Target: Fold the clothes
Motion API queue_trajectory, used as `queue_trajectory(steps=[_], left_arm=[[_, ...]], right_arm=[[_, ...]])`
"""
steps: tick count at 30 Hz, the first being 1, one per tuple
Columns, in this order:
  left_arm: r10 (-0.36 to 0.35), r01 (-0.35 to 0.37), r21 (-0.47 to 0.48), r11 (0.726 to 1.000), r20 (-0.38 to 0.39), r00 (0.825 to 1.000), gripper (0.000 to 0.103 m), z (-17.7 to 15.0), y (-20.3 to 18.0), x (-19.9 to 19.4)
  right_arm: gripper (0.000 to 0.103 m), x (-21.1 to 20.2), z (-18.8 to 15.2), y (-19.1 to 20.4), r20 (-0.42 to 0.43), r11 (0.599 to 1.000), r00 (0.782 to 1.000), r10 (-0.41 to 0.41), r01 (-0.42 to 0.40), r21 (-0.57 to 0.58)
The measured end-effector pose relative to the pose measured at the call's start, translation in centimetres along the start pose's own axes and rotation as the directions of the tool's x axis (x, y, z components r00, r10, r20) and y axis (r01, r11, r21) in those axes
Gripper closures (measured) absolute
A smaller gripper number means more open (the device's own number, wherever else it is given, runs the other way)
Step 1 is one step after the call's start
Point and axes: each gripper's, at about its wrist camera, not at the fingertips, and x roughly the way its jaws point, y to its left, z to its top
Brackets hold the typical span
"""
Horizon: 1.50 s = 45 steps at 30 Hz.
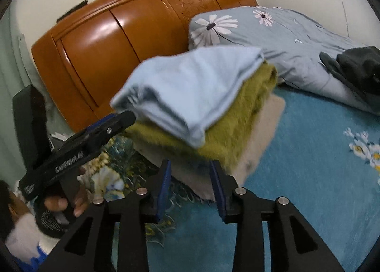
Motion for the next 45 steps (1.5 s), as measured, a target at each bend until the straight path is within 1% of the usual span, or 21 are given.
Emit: queue_trajectory(steps=[3, 6, 8, 9, 10, 13, 16, 17, 18, 19, 22, 24, 26, 31, 34, 36, 39, 45], left_arm=[[-0.012, 0.012, -0.043, 0.999, -0.019, 1.000, 0.018, -1.7, 0.6, 0.4], [-0.010, 0.006, -0.086, 0.996, -0.052, 0.999, 0.013, -2.8, 1.3, 1.5], [0.000, -0.005, -0.098, 0.995, -0.054, 0.999, 0.007, -3.3, 1.6, 2.0], [0.005, -0.010, -0.104, 0.994, -0.055, 0.998, 0.002, -3.5, 1.7, 2.3], [0.011, -0.017, -0.109, 0.994, -0.055, 0.998, 0.000, -3.8, 1.8, 2.5], [0.038, -0.043, -0.116, 0.992, -0.045, 0.998, 0.000, -4.3, 1.9, 2.7], [0.055, -0.057, -0.122, 0.991, -0.018, 0.998, 0.000, -4.7, 1.9, 2.6], [0.063, -0.064, -0.122, 0.990, -0.012, 0.998, 0.000, -4.9, 1.8, 2.7], [0.073, -0.074, -0.119, 0.990, -0.010, 0.997, 0.000, -4.9, 1.8, 2.9], [0.084, -0.084, -0.115, 0.990, -0.006, 0.996, 0.000, -5.0, 1.7, 3.1], [0.115, -0.114, -0.094, 0.989, 0.009, 0.993, 0.000, -5.2, 1.3, 3.5], [0.125, -0.123, -0.083, 0.989, 0.018, 0.992, 0.000, -5.5, 1.1, 3.5], [0.135, -0.133, -0.073, 0.989, 0.026, 0.991, 0.000, -5.8, 0.8, 3.6], [0.140, -0.138, -0.043, 0.989, 0.035, 0.990, 0.000, -6.3, 0.3, 3.1], [0.150, -0.149, -0.034, 0.988, 0.053, 0.987, 0.000, -6.3, -0.2, 2.9], [0.159, -0.157, -0.027, 0.987, 0.068, 0.985, 0.000, -6.3, -0.3, 2.7], [0.166, -0.166, -0.015, 0.986, 0.085, 0.982, 0.000, -6.4, -0.6, 2.5], [0.182, -0.184, 0.016, 0.983, 0.095, 0.979, 0.000, -6.5, -0.9, 2.6]], right_arm=[[0.057, 0.5, -0.9, -0.1, -0.001, 1.000, 1.000, -0.022, 0.022, 0.005], [0.050, 0.8, -1.5, 0.0, 0.001, 0.999, 0.999, -0.047, 0.047, -0.001], [0.041, 1.0, -1.9, 0.0, 0.000, 0.998, 0.998, -0.061, 0.061, -0.009], [0.041, 1.1, -2.0, -0.1, 0.000, 0.998, 0.998, -0.066, 0.066, -0.012], [0.041, 1.3, -2.1, -0.2, 0.001, 0.997, 0.997, -0.077, 0.077, -0.012], [0.038, 1.6, -2.6, -0.5, 0.010, 0.994, 0.994, -0.109, 0.109, -0.008], [0.037, 1.9, -3.0, -0.8, 0.032, 0.991, 0.990, -0.137, 0.137, 0.003], [0.034, 2.1, -3.1, -0.7, 0.037, 0.989, 0.988, -0.149, 0.149, 0.000], [0.025, 2.3, -3.0, -0.8, 0.041, 0.988, 0.987, -0.156, 0.156, -0.003], [0.019, 2.4, -3.1, -0.8, 0.049, 0.987, 0.986, -0.160, 0.160, -0.007], [0.018, 2.5, -3.5, -0.7, 0.077, 0.984, 0.981, -0.175, 0.177, -0.017], [0.016, 2.8, -3.8, -0.6, 0.083, 0.983, 0.980, -0.180, 0.183, -0.028], [0.015, 3.0, -4.1, -0.6, 0.091, 0.980, 0.977, -0.191, 0.194, -0.033], [0.014, 3.1, -4.4, -0.7, 0.105, 0.979, 0.974, -0.200, 0.204, -0.021], [0.014, 3.1, -4.4, -0.8, 0.111, 0.977, 0.972, -0.209, 0.212, -0.017], [0.013, 2.9, -4.7, -0.8, 0.131, 0.975, 0.967, -0.220, 0.224, -0.012], [0.005, 2.9, -4.8, -0.9, 0.138, 0.974, 0.965, -0.224, 0.226, -0.001], [0.005, 2.7, -5.0, -0.8, 0.152, 0.970, 0.959, -0.241, 0.244, -0.002]])
